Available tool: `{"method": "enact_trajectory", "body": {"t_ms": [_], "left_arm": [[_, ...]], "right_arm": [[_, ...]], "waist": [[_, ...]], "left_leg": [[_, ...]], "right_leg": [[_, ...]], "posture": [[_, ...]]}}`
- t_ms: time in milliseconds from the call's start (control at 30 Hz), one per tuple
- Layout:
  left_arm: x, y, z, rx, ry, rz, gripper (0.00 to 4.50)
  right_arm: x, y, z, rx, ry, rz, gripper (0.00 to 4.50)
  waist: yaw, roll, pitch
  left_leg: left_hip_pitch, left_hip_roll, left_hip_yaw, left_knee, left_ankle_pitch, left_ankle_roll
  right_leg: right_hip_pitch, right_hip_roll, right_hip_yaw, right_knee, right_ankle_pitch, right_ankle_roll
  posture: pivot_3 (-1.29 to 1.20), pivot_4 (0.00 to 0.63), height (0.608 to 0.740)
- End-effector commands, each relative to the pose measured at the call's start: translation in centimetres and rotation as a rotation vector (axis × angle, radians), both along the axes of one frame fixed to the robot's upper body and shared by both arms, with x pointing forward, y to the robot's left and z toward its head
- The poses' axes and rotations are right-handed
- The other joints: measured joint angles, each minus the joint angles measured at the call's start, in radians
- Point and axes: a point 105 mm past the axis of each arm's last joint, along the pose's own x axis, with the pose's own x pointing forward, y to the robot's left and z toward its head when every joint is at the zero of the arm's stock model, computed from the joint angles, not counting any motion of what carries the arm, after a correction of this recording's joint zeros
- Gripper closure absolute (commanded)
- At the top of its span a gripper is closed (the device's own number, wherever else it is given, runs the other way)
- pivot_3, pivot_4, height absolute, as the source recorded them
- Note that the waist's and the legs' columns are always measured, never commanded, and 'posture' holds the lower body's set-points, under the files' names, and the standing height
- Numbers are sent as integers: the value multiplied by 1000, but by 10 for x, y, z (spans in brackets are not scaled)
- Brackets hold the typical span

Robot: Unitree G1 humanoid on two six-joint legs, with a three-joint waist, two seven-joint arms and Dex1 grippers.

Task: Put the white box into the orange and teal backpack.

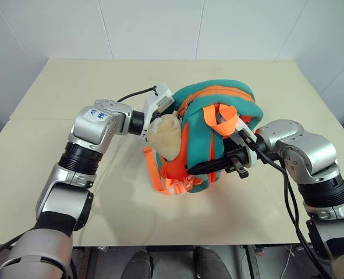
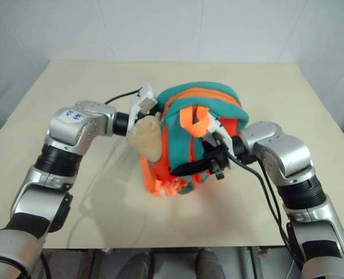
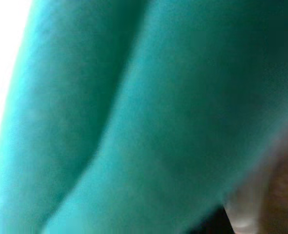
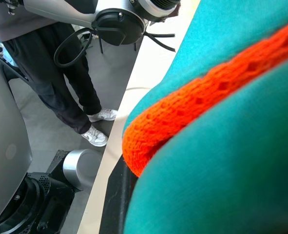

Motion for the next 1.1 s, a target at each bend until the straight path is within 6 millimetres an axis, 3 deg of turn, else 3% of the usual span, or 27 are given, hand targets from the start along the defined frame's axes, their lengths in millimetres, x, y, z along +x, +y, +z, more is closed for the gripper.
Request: {"method": "enact_trajectory", "body": {"t_ms": [33, 300, 467, 733, 867, 967, 1100], "left_arm": [[-15, 5, 35, -9, -127, -31, 4452], [-29, 41, 58, 8, -221, 73, 4452], [-37, 56, 78, -83, -317, 111, 4452], [-42, 66, 61, -80, -261, 148, 4452], [-43, 71, 73, -142, -303, 169, 4452], [-48, 74, 98, -282, -394, 154, 4452], [-61, 83, 97, -278, -383, 135, 3571]], "right_arm": [[-5, 4, 7, 17, -35, 32, 3943], [-4, 4, 6, 16, -34, 29, 3943], [-3, 4, 7, 15, -35, 30, 3943], [-1, 5, 7, 20, -37, 32, 3943], [-2, 5, 7, 21, -36, 29, 3943], [-2, 5, 6, 22, -37, 23, 3943], [-1, 4, 6, 22, -39, 19, 3943]], "waist": [[-1, 0, 0], [-7, 0, 0], [-7, 0, 0], [-9, 0, 0], [-11, 0, 0], [-11, 0, 0], [-19, 0, 0]], "left_leg": [[0, 0, 0, 0, 0, 0], [0, 1, 0, -1, 0, 0], [0, 1, 0, 0, 0, 0], [0, 1, 1, 0, 0, 0], [0, 1, 1, 0, 0, 0], [0, 1, 1, -1, 0, 0], [0, 1, 1, -1, 0, 0]], "right_leg": [[0, 0, 0, 0, 0, 0], [-1, 1, 0, 0, 0, 0], [-1, 1, 0, 1, 0, 0], [-1, 1, 0, 0, 0, 0], [-1, 1, 1, 0, 0, 0], [-1, 1, 1, 0, 0, 0], [-1, 1, 0, 0, 0, 0]], "posture": [[0, 150, 740], [0, 150, 740], [0, 150, 740], [0, 150, 740], [0, 150, 740], [0, 150, 740], [0, 150, 740]]}}
